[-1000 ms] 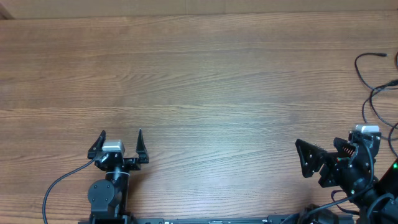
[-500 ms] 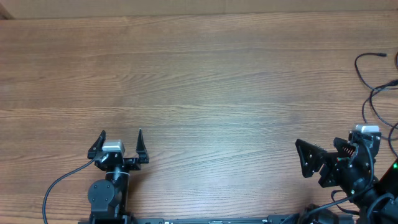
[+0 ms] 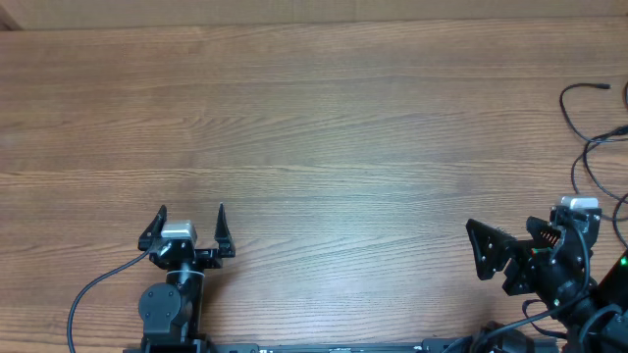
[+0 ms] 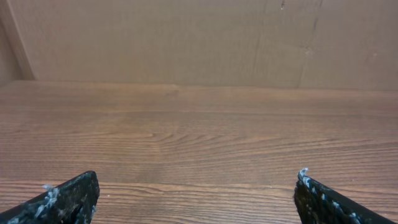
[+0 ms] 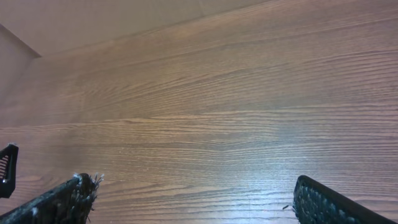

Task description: Untangle cables

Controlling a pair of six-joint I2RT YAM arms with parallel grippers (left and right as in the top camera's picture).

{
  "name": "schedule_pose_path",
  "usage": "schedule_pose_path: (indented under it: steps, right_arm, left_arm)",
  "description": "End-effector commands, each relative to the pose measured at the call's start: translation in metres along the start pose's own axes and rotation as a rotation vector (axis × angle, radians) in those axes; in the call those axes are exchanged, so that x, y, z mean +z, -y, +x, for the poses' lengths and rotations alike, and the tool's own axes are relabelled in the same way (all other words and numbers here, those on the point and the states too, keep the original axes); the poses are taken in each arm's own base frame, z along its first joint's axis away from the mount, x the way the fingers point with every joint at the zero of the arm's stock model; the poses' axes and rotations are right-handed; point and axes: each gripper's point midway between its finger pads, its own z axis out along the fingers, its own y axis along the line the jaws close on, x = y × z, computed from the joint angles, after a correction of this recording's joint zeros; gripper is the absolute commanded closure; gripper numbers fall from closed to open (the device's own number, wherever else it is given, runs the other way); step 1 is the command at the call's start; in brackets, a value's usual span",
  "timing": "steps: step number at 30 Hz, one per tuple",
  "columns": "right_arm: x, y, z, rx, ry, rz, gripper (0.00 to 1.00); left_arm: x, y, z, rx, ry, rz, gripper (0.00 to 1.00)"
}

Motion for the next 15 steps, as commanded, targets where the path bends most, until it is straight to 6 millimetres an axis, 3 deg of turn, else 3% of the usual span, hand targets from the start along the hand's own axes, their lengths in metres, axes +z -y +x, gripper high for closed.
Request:
schedule_pose_path:
  steps: [1, 3, 6, 11, 15]
  right_arm:
    - [0.0, -0.001, 0.001, -0.003, 0.003, -0.006, 0.0]
    - [0.0, 0.0, 0.001, -0.003, 0.001, 0.004, 0.02]
    - [-0.001, 0.023, 0.005, 0.0, -0.022, 0.135, 0.0]
    - [0.003, 0.015, 0.004, -0.098, -0.032, 0.109, 0.0]
    - [0.014, 0.009, -0.015, -0.243, 0.06, 0.099, 0.0]
  left_arm:
    - [0.0, 0.002, -0.001, 0.016, 0.006, 0.012, 0.0]
    - [0.0, 0.002, -0.001, 0.016, 0.006, 0.012, 0.0]
    - [0.0, 0.002, -0.001, 0.016, 0.006, 0.012, 0.0]
    - [0.0, 0.002, 0.0, 0.016, 0.006, 0.012, 0.0]
    - [0.0, 0.002, 0.0, 0.016, 0.006, 0.012, 0.0]
